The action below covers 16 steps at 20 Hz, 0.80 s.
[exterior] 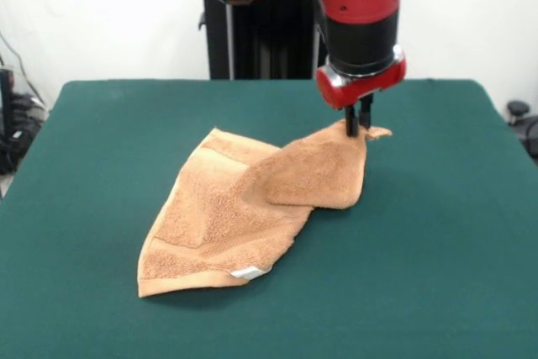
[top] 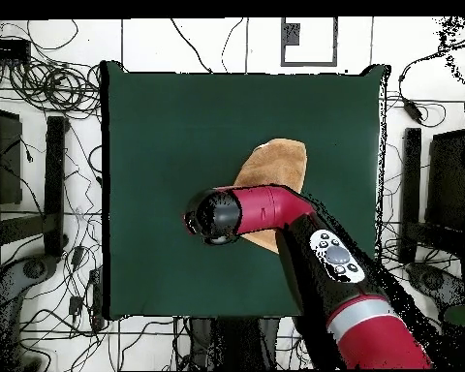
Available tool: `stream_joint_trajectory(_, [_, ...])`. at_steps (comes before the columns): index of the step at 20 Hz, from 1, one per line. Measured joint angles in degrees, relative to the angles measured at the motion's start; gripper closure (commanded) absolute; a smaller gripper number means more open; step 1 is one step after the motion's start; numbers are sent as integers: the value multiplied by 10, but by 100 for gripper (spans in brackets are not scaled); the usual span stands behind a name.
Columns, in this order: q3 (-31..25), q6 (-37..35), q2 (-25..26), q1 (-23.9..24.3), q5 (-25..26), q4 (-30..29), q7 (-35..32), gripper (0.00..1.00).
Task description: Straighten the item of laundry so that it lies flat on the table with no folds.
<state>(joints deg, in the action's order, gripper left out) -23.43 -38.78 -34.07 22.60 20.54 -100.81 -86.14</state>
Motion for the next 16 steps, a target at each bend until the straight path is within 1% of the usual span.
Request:
stream_joint_trajectory(7, [8, -27, 1, -11, 13, -14, 0, 100])
stream_joint_trajectory(13, [14, -84, 1, -17, 14, -23, 0, 100])
stream_joint_trajectory(16, [16, -129, 0, -19, 14, -29, 0, 100])
